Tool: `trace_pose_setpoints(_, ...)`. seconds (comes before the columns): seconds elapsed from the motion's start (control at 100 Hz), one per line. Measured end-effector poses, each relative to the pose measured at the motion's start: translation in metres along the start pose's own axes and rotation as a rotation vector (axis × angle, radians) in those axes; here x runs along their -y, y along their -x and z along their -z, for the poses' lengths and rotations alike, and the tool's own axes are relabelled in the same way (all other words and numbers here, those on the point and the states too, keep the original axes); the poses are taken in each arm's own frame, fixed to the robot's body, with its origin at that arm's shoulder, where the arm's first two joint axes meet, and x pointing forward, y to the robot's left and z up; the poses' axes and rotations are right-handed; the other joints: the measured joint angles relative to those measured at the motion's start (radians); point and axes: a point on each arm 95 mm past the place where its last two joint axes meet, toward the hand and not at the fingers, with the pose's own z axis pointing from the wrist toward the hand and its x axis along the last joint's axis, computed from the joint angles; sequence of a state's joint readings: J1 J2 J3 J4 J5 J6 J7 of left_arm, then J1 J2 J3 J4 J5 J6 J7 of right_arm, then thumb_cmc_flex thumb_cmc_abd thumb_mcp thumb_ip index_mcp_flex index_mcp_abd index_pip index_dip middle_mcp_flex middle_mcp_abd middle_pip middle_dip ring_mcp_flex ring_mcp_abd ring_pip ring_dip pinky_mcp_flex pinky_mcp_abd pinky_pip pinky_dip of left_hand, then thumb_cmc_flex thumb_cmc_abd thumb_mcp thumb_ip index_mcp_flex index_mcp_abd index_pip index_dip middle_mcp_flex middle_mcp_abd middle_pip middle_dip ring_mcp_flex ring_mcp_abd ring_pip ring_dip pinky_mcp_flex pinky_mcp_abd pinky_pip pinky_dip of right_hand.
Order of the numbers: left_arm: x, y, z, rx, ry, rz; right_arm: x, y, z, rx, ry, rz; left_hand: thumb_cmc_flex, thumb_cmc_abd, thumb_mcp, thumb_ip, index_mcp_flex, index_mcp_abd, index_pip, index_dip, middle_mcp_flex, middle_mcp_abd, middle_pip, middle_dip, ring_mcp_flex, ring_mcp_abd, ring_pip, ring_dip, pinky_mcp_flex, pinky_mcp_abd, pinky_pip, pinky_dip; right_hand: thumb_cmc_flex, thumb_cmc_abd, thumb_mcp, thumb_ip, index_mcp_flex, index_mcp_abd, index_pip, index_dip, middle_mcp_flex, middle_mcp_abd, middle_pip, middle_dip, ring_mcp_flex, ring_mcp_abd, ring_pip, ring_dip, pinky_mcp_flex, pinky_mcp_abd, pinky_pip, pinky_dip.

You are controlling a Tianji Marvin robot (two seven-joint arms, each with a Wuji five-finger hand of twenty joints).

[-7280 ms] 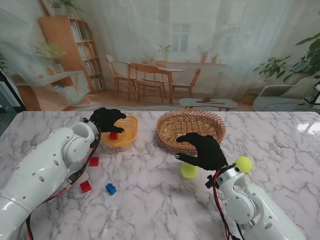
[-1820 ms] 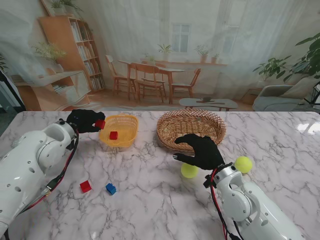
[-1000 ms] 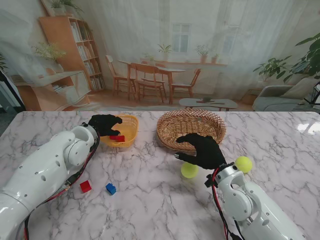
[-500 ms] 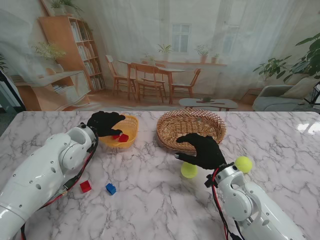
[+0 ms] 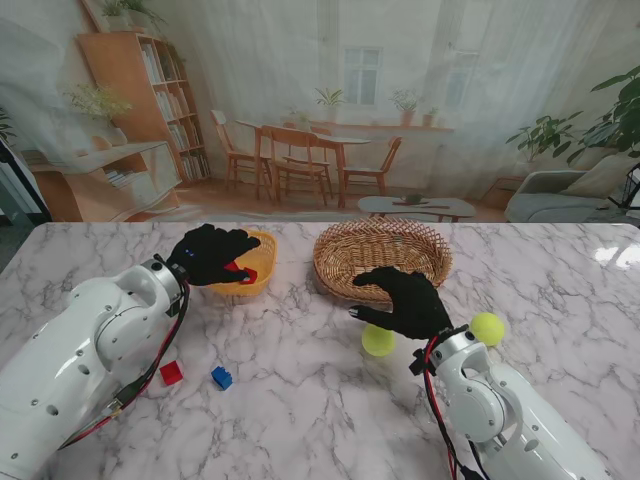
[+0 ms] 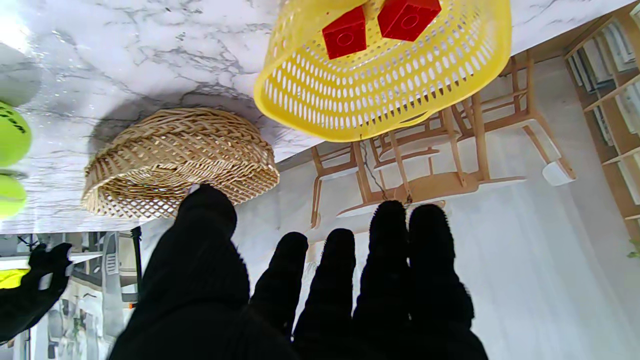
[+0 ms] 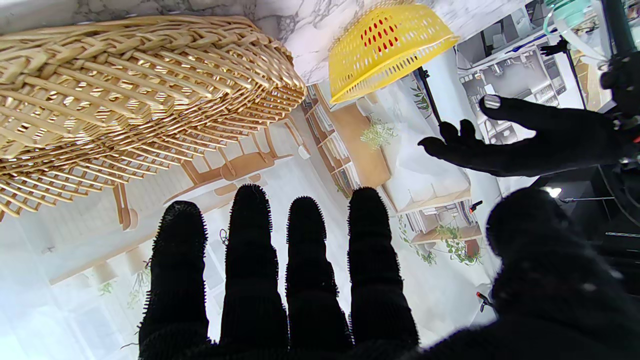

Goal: Sort the blocks and the balls into two baskets

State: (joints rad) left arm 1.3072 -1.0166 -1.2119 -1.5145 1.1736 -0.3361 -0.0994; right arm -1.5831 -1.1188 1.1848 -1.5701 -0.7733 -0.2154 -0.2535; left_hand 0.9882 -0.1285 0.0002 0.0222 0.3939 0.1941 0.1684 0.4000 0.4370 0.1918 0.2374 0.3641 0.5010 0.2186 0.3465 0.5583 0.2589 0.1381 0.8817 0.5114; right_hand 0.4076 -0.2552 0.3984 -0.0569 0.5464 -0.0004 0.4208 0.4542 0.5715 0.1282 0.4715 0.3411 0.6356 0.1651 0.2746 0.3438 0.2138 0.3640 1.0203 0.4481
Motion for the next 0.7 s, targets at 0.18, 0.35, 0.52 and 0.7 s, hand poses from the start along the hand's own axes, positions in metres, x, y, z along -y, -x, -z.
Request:
trace_pose_setpoints(0.18, -0.003, -0.013, 0.018, -0.042, 0.002, -0.034, -0.001, 0.001, 0.001, 0.001, 0.005, 0.0, 0.0, 0.0, 0.0, 0.0, 0.014, 0.0, -0.001, 0.0, 0.003, 0.0, -0.012, 0.0, 0.001, 0.0, -0.005, -0.005, -0.002, 0.0, 0.0, 0.0, 0.0, 0.0, 0.0, 0.0, 0.0, 0.0, 0.0, 0.0, 0.0, 0.0, 0.0, 0.0, 0.0, 0.0, 0.0, 0.0, 0.0, 0.0, 0.0, 0.0)
trace_pose_setpoints(0.35, -0.01, -0.02, 0.04, -0.054, 0.003, -0.047, -0.001, 0.002, 0.001, 0.001, 0.008, 0.001, 0.0, 0.0, 0.0, 0.0, 0.014, 0.0, -0.002, 0.0, 0.014, 0.0, -0.015, -0.001, 0.001, 0.0, -0.007, -0.005, -0.002, 0.0, 0.0, 0.0, 0.0, 0.0, 0.0, 0.0, 0.0, 0.0, 0.0, 0.0, 0.0, 0.0, 0.0, 0.0, 0.0, 0.0, 0.0, 0.0, 0.0, 0.0, 0.0, 0.0)
trace_pose_setpoints(0.52, -0.018, -0.026, 0.06, -0.066, -0.005, -0.054, -0.002, 0.002, 0.001, 0.002, 0.009, 0.001, 0.0, 0.0, 0.0, 0.0, 0.016, 0.0, -0.008, 0.0, 0.026, 0.0, -0.025, -0.001, 0.001, 0.001, -0.007, -0.005, -0.002, 0.001, 0.0, 0.0, 0.0, 0.0, 0.0, 0.0, 0.0, 0.0, 0.0, 0.0, 0.0, 0.0, 0.0, 0.0, 0.0, 0.0, 0.0, 0.0, 0.0, 0.0, 0.0, 0.0)
trace_pose_setpoints(0.7, -0.028, -0.03, 0.075, -0.091, 0.028, -0.067, -0.002, 0.002, 0.001, 0.001, 0.009, 0.001, -0.016, 0.001, -0.003, 0.0, 0.016, 0.0, -0.019, 0.0, 0.026, 0.0, -0.037, -0.002, 0.002, 0.003, -0.008, -0.005, 0.001, 0.002, 0.0, 0.0, 0.0, 0.0, 0.0, 0.0, 0.0, 0.0, 0.0, 0.0, 0.0, 0.0, 0.0, 0.0, 0.0, 0.0, 0.0, 0.0, 0.0, 0.0, 0.0, 0.0)
